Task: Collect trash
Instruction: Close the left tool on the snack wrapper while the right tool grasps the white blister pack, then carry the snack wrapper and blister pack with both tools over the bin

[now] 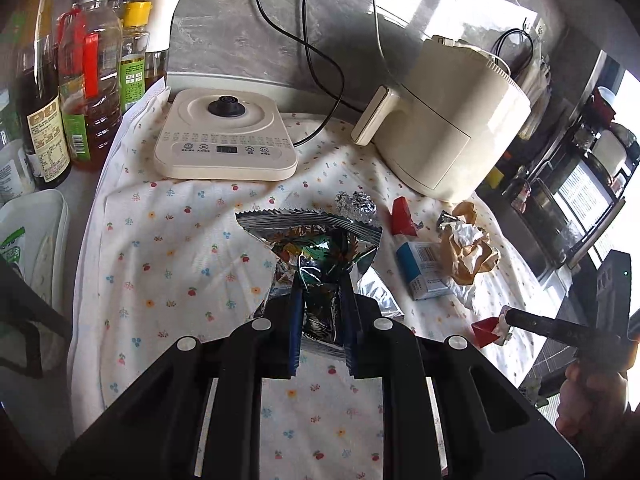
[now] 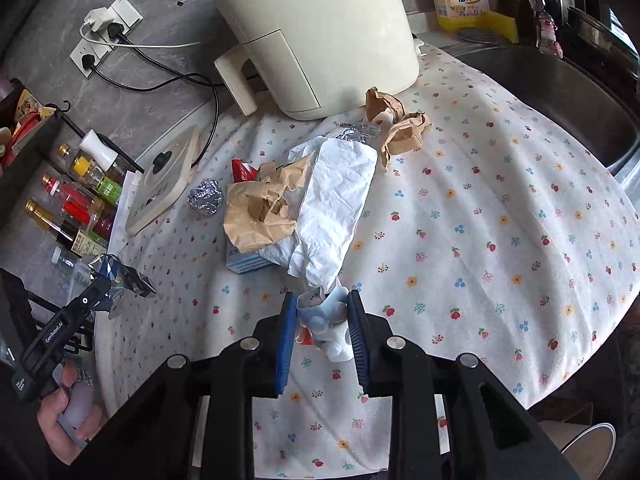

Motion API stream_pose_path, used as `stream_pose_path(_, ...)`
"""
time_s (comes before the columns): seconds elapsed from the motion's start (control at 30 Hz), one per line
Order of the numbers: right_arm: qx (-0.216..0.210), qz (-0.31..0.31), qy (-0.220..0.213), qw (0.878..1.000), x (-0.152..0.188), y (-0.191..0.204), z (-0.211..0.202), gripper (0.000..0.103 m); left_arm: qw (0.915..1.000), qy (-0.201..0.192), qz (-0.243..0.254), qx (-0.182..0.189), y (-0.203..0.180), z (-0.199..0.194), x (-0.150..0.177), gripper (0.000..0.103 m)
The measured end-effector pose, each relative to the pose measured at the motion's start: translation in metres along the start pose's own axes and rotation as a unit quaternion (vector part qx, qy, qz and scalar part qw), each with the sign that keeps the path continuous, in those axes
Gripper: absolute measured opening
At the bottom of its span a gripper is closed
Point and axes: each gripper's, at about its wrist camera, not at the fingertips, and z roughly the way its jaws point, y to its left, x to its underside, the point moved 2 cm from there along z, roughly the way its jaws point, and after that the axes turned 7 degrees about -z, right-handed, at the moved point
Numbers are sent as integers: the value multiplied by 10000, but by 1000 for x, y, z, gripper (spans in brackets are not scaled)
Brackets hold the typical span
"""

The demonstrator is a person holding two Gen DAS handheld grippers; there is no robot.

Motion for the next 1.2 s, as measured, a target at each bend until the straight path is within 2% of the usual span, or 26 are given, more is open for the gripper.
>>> stream_pose_path(0.07,42,-12,108,9999,9,-8,3,28,10000,8,-20,-63,-5,-3,9,17)
stream_pose_path(0.17,88,-43,126,9999,22,-16,1,38,9999,19,-45,-147,-10,-10,21,17)
stream_pose_path(0.47,46,-239,93,9997,33,-16,2,38,9994,63,40,-324,-18,-27,41,17)
stream_pose_path(0.7,104,-589,286,9978,42,0,-2,34,9995,-52,18,-319,-16,-39,42,17)
stream_pose_path(0.77,152,-769,429,9960,49,4,-1,30,9995,-89,-13,-292,-17,-40,44,17)
stream_pose_path(0.83,168,-876,601,9942,57,6,4,31,9996,-114,-71,-265,-18,-43,48,17)
stream_pose_path(1.0,173,-865,537,9947,58,6,4,31,9994,-129,-72,-300,-20,-55,61,17)
stream_pose_path(1.2,167,-839,363,9957,52,5,1,26,9987,-223,-163,-418,-17,-74,70,17)
